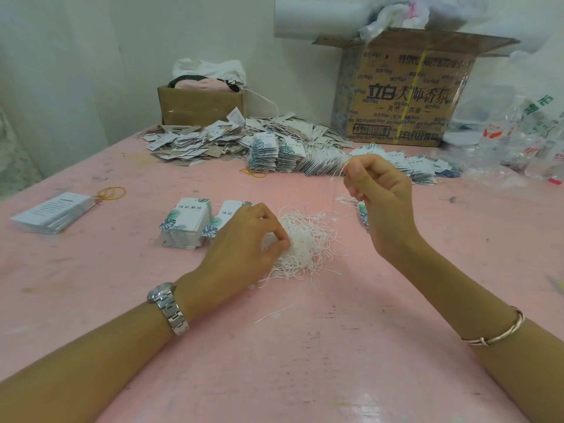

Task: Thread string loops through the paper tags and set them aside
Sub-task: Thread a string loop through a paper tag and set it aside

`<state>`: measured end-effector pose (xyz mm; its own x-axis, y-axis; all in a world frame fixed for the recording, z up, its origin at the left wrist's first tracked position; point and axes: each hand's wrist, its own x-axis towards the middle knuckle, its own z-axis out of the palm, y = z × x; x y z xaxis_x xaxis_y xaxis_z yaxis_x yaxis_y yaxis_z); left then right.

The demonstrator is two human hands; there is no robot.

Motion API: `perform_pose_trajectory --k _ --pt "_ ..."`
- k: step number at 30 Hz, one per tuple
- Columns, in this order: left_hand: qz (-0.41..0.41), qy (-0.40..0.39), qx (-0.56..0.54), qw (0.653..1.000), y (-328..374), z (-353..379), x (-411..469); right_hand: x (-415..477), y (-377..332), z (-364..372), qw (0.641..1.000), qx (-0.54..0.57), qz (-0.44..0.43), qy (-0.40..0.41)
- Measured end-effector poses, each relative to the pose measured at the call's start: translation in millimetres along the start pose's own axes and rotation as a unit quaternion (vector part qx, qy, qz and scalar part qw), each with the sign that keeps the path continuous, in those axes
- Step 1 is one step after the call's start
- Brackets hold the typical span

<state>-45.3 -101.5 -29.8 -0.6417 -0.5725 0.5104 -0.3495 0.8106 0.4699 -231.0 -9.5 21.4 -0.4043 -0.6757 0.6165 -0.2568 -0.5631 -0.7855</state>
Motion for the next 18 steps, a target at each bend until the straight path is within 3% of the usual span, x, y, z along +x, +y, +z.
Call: perform_pose_trajectory --k 4,9,11,18 --pt "0.019 0.033 -0.005 0.999 7 -2 0 -4 2 4 0.995 -0.053 0.022 -0.077" --pt "0.033 0.004 -0.194 0.980 26 -9 -1 -10 5 9 0.985 -0.093 0.021 -0.144" --pt "0.031 -0.014 -0.253 0.967 30 -10 -1 -10 5 8 0.986 -0.097 0.019 -0.137" --pt "-0.022 0.055 -0.342 0.938 22 -15 2 0 10 -4 0.988 -0.122 0.082 -0.042"
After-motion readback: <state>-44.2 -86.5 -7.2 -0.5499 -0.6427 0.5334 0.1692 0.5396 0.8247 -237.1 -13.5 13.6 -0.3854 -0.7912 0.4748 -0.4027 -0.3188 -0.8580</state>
